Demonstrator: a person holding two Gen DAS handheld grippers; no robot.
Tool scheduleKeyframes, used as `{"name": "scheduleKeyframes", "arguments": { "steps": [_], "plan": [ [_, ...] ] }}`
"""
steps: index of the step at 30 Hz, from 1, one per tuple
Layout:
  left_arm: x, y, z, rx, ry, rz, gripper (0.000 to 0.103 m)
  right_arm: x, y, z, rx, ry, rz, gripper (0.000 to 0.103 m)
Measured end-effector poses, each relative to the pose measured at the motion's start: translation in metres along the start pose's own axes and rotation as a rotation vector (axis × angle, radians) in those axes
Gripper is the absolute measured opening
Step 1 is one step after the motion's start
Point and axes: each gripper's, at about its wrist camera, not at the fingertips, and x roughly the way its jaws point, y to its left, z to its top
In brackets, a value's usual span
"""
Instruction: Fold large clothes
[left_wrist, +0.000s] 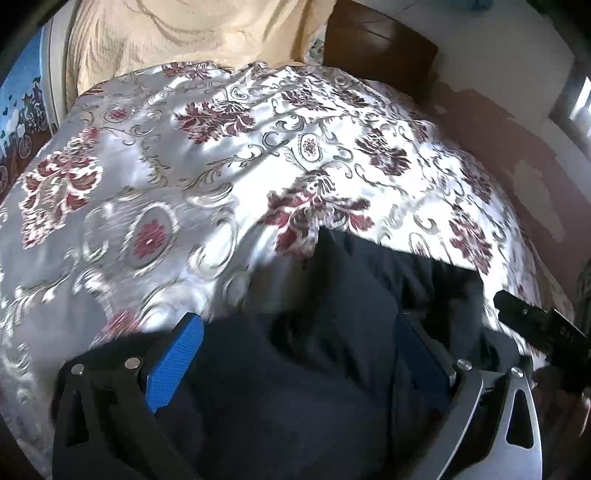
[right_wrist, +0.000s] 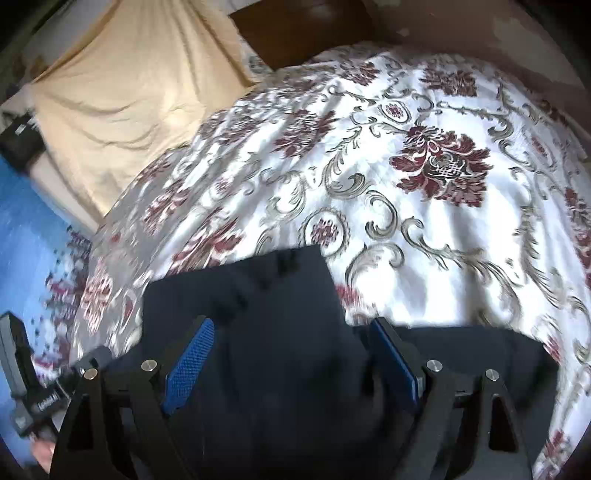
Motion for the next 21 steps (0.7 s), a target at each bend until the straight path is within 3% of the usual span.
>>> {"name": "scheduleKeyframes", "arguments": {
  "steps": [3,5,6,7,8,10,11,15,21],
  "plan": [
    [0.02,0.003,0.015,-0.031,-0.024,-0.007,0.101,0.015,-0.002,0.009,0.002,-0.028,-0.027,0.08],
    [0.029,0.003,0.02,-0.054,-0.025,-0.027,0.1,0.024,-0.006,0.01,0.003,-0.015,-0.053,0.063],
    [0.032,0.003,0.022,-0.056,-0.028,-0.027,0.092,0.027,-0.007,0.008,0.007,-0.008,-0.054,0.053],
    [0.034,0.001,0.022,-0.047,-0.032,-0.02,0.073,0.029,-0.009,0.006,0.011,-0.006,-0.045,0.046],
    [0.037,-0.002,0.022,-0.034,-0.03,-0.015,0.062,0.03,-0.01,0.005,0.011,-0.006,-0.039,0.042],
    [0.046,-0.008,0.021,-0.01,0.013,-0.005,0.018,0.027,-0.01,0.0,0.001,-0.014,-0.023,0.027],
    [0.047,-0.01,0.018,-0.006,0.025,-0.016,0.009,0.023,-0.009,-0.003,-0.01,-0.022,-0.018,0.025],
    [0.01,-0.024,0.006,0.032,-0.073,-0.001,0.005,-0.01,0.001,-0.014,-0.092,-0.063,0.004,0.018],
    [-0.079,-0.028,-0.031,0.049,-0.208,-0.086,0.004,-0.091,-0.001,-0.05,-0.202,-0.158,0.049,0.015]
  ]
}}
